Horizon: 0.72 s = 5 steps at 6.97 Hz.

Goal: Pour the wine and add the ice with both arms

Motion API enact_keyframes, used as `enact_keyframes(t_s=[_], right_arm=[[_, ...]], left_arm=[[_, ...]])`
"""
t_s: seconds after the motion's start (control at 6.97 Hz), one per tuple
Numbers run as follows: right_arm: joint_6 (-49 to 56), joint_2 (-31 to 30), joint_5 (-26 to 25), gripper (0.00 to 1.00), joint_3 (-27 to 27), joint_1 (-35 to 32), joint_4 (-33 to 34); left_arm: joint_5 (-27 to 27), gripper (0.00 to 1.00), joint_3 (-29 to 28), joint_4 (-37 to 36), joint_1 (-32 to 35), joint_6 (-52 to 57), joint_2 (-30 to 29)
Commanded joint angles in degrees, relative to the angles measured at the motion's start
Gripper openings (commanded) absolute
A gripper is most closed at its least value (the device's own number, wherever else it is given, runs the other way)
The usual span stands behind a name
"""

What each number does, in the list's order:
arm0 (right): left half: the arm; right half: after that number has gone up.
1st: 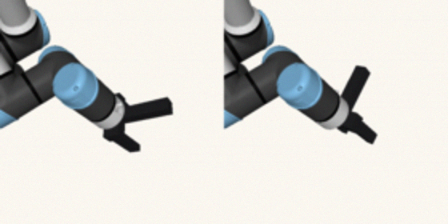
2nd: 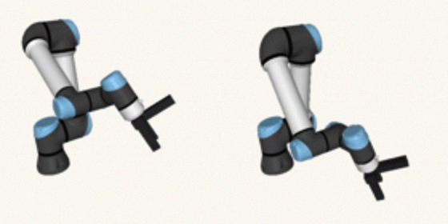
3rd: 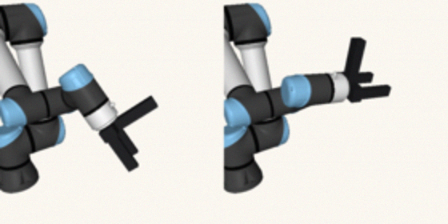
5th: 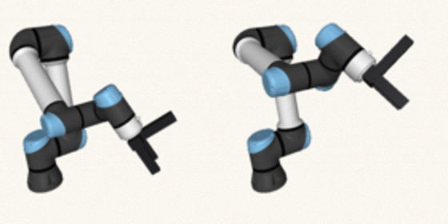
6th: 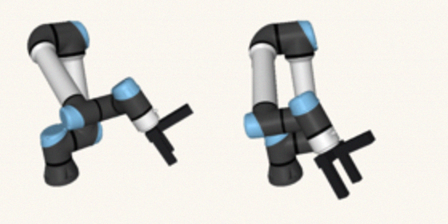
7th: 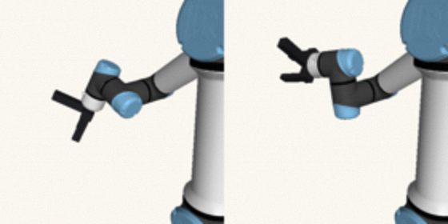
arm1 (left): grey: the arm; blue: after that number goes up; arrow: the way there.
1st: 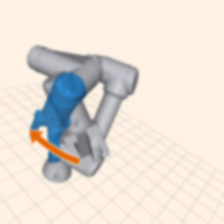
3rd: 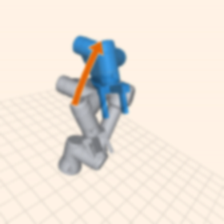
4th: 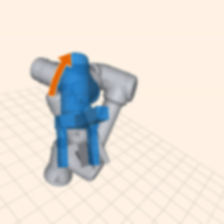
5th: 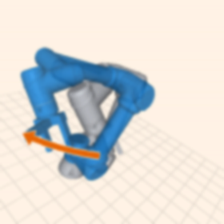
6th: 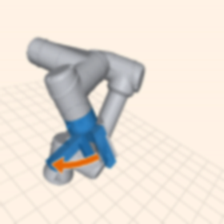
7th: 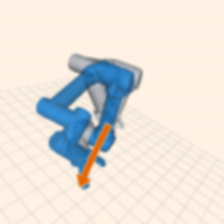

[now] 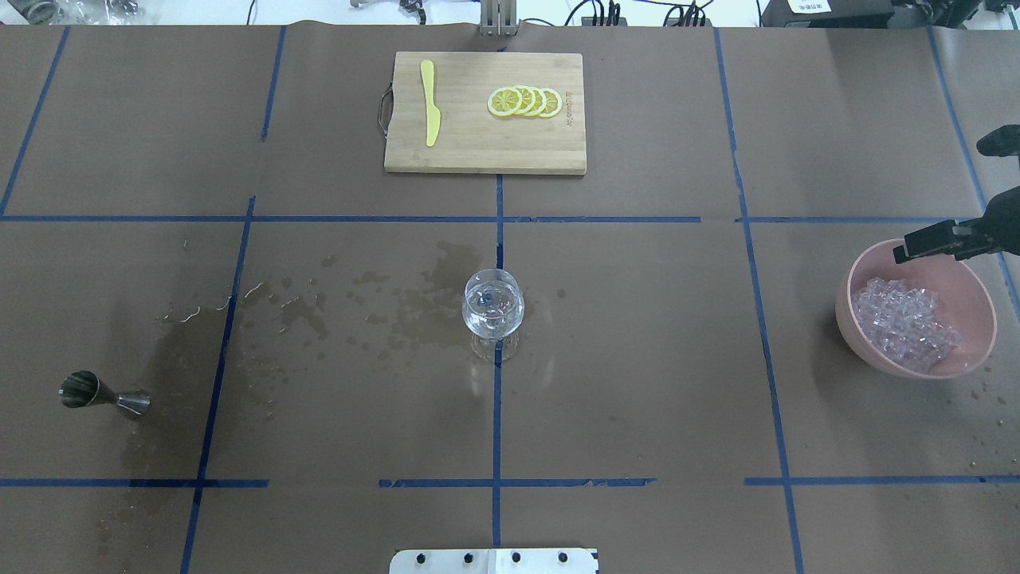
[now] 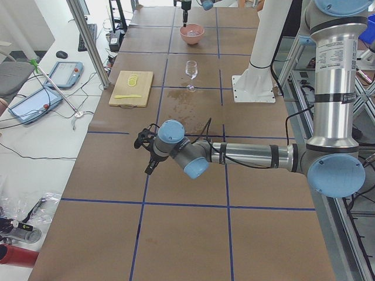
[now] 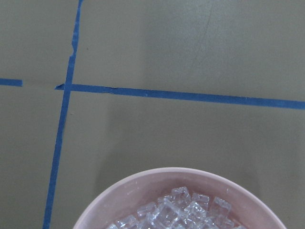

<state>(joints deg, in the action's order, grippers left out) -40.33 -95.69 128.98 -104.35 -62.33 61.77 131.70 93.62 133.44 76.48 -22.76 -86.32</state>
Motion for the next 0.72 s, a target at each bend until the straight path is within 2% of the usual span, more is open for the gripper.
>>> enact_keyframes(t_s=[0.0,0.43,0.57], right_arm=[[-5.54,-2.12,-0.93,0.98,-0.5,3.43,-0.51],[-7.2,-3.28,-1.19,0.86,0.11,5.01,-0.51],[-7.22,-3.28,-1.19,0.75,0.38,5.02,-0.51]], left_arm=[[0.49,1.0,1.56,-1.25,0.42,-5.09,0.54],[0.49,1.0,1.83,-0.81,0.51,-5.36,0.8],[0.23,1.0,1.83,-0.81,0.51,-5.27,0.8]])
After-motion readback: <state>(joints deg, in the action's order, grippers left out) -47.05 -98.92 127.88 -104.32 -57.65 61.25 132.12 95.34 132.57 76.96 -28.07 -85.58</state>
